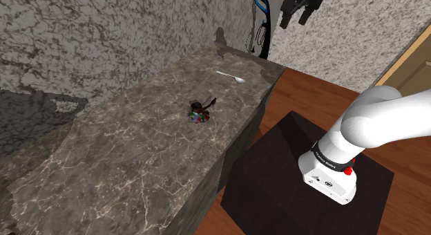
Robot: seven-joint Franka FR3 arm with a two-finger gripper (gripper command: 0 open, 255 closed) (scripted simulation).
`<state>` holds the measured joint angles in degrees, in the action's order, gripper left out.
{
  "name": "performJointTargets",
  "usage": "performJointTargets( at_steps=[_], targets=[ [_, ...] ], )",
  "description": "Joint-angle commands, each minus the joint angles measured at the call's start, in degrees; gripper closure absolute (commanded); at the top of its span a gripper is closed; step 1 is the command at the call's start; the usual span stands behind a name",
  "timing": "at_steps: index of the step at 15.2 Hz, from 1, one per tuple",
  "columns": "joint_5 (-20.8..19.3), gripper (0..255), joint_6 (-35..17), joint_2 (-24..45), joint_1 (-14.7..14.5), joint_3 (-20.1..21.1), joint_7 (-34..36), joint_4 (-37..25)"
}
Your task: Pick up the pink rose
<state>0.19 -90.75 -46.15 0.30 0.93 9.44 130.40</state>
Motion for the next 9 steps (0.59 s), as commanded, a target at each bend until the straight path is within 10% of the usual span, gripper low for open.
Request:
performJointTargets(
  at_steps=[1,9],
  targets=[
    [0.0,0,0.0,0.0,0.0,0.0,0.0,0.0],
    [3.15,0,-12.14,7.55,-0.72,7.23,9.21,5.64]
  ],
)
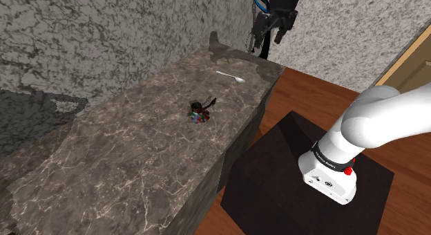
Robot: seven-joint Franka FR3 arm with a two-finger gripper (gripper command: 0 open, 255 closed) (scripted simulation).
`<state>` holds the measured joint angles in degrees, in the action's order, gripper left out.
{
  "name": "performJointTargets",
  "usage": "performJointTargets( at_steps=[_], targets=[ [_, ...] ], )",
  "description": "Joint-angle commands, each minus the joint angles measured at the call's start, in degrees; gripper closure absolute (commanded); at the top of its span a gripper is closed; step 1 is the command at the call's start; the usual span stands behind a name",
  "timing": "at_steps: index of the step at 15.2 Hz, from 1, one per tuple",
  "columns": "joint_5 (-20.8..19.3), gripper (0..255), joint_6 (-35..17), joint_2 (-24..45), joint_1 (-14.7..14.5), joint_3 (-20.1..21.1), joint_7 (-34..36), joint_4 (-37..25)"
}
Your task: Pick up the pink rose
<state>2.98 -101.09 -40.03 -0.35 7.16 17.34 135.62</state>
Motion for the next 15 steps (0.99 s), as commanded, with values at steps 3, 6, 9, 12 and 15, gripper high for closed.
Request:
performJointTargets(
  at_steps=[3,6,9,12,15],
  targets=[
    [1.09,0,-6.41,5.61,-0.21,3.73,4.79,1.25],
    [1.38,0,-10.95,10.46,-0.2,6.43,8.38,1.34],
    [1.07,0,-15.3,15.92,-0.02,9.08,12.15,0.7],
    [0.01,0,-19.36,21.93,0.28,11.6,16.22,-0.67],
    [-1.99,0,-22.99,28.42,0.61,13.88,20.67,-2.76]
  ],
)
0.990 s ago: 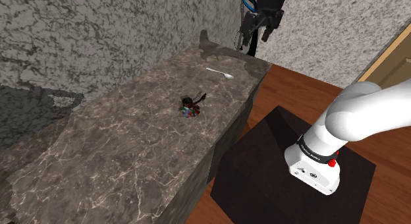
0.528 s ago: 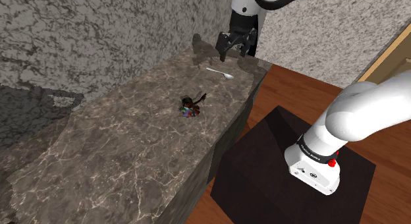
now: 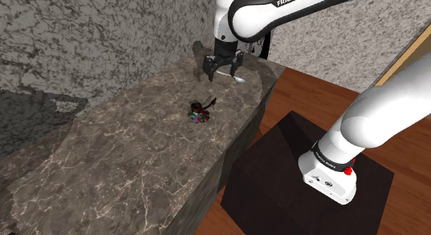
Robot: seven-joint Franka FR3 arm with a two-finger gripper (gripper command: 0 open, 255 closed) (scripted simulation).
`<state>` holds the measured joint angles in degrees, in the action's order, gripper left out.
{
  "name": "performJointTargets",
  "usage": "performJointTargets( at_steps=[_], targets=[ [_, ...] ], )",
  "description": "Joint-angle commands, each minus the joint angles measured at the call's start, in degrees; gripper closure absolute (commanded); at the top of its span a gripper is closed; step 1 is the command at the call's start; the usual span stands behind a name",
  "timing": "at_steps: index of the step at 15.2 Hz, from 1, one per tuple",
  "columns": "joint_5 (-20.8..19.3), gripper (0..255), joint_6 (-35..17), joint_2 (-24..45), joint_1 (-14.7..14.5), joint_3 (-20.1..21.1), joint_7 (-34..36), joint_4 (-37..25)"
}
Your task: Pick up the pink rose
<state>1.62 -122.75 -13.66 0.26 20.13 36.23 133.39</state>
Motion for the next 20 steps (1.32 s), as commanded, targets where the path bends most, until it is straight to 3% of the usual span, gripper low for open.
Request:
performJointTargets(
  at_steps=[1,10,20],
  targets=[
    [-1.52,0,-2.42,4.32,0.07,1.56,3.36,-1.39],
    [-12.73,0,-8.66,25.87,-2.13,3.61,18.32,-12.75],
    [-15.96,0,-13.56,30.7,-3.23,2.33,20.93,-12.07]
  ],
)
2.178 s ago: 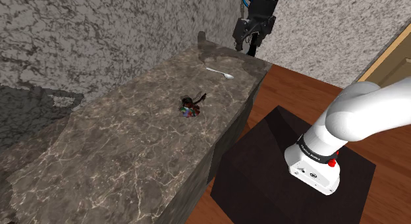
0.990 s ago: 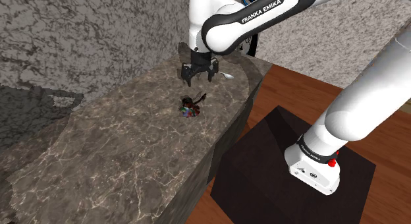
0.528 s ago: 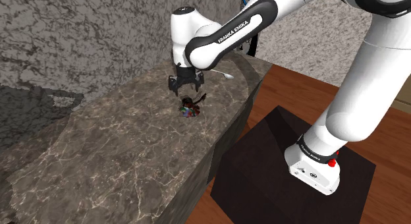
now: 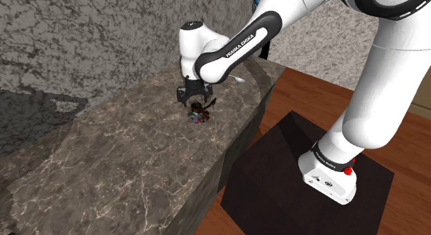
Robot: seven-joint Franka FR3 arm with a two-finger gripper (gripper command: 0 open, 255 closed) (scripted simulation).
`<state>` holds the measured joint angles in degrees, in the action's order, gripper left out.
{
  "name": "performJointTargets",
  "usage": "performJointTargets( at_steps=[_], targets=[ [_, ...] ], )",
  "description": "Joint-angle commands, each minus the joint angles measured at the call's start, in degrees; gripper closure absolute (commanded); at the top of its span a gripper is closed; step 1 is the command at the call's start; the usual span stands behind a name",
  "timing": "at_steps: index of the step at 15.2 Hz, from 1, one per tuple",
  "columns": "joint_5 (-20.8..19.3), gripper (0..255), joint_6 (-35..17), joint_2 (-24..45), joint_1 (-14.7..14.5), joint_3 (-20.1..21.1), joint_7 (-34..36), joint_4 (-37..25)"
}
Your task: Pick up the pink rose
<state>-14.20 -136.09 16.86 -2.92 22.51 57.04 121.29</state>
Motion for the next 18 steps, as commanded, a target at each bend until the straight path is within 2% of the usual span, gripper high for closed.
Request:
performJointTargets(
  at_steps=[1,10,18],
  targets=[
    [-0.13,255,-0.22,0.19,-0.03,-0.06,0.09,0.02],
    [-0.14,255,-0.22,0.19,-0.05,-0.05,0.12,0.03],
    [2.85,255,4.84,-4.05,0.77,1.08,-2.12,-1.29]
  ],
)
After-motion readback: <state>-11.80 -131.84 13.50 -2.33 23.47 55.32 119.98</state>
